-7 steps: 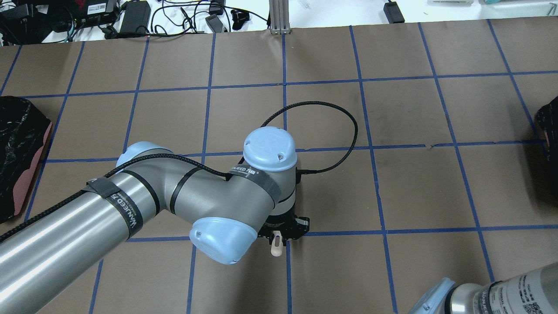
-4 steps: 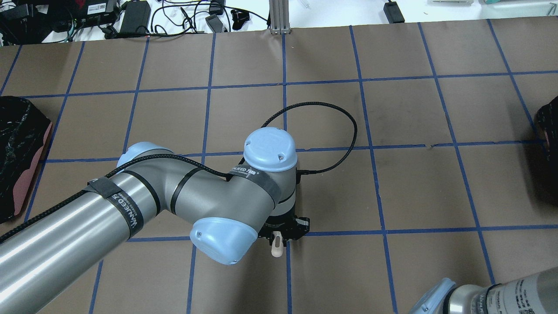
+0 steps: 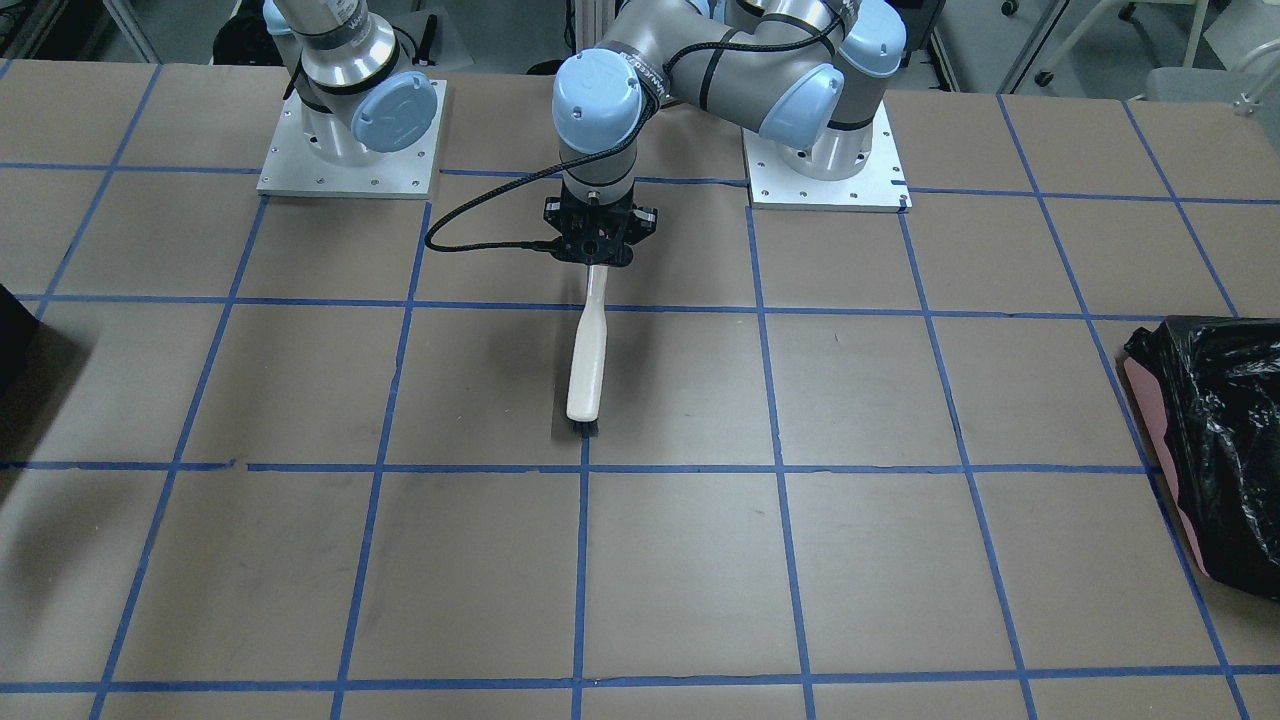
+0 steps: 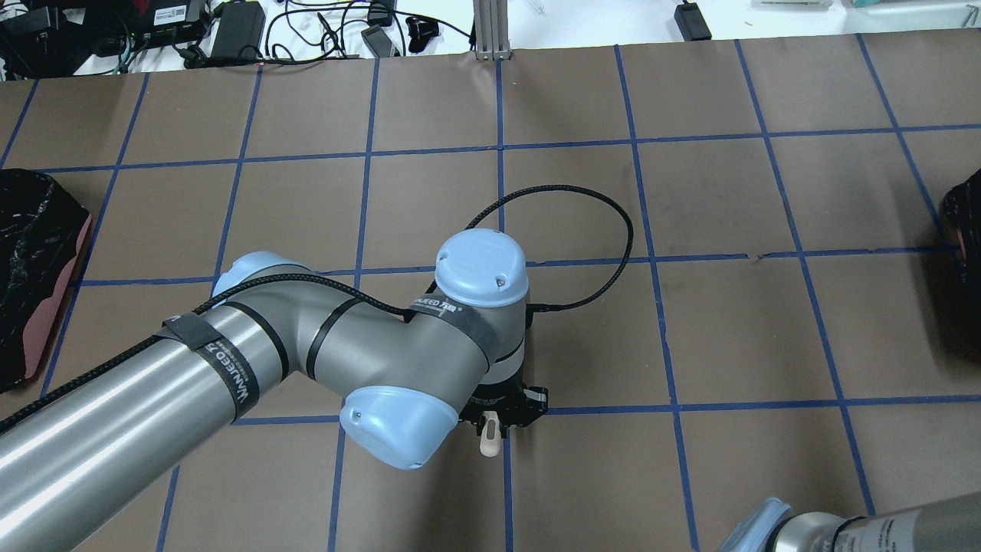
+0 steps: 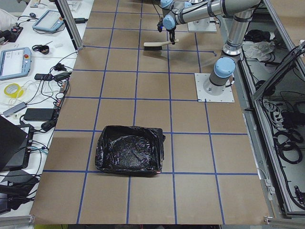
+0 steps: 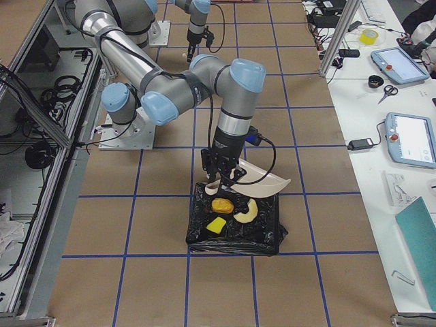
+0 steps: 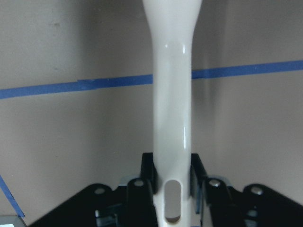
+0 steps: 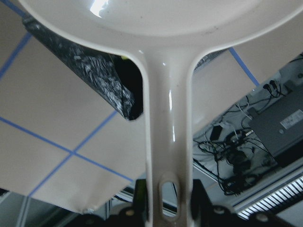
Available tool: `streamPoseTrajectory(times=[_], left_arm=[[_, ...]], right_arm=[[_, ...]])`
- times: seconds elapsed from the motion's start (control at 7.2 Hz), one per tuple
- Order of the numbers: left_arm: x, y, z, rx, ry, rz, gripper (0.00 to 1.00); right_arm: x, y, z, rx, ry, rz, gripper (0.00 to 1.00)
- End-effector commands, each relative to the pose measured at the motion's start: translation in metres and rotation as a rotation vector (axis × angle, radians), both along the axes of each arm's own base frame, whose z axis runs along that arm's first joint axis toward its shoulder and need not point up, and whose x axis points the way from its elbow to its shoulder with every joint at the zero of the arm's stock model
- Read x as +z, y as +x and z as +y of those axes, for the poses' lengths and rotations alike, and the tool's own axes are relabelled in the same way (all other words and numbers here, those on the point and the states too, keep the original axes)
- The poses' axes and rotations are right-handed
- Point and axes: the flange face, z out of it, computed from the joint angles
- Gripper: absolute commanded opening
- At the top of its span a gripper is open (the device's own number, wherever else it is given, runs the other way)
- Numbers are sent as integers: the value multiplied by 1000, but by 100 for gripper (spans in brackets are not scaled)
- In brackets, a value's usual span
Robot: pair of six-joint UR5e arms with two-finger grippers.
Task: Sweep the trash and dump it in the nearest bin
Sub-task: 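Bring the empty dustpan back over the table with the right gripper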
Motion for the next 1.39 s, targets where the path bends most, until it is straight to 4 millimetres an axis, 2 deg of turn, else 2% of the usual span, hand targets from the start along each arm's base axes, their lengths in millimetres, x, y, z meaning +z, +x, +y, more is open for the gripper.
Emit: streamPoseTrajectory(times=[0.0,0.28,0.42,0.56,0.69,0.97,1.11,1.25], left_arm=[[-3,-3,1,-7,4,-1,21],[-1,-5,-1,-7,-5,2,34],[2,-5,-2,-5,-14,4,40],[3,-5,-3,-4,-19,6,41],[4,-4,-4,-1,-19,5,41],[2,-4,-3,0,-9,1,41],[5,-4,-5,-3,-18,1,43],[9,-3,-6,-5,-31,0,46]], right_arm=[[-17,85,-34,-148,-40,-104,0],[-36,149,-53,-283,-78,-166,0],[-43,188,-65,-314,-106,-197,0],[-48,221,-73,-406,-134,-249,0],[-52,268,-80,-537,-147,-294,0],[-59,392,-89,-656,-171,-241,0],[-68,444,-91,-684,-187,-211,0],[-77,465,-94,-681,-187,-207,0]])
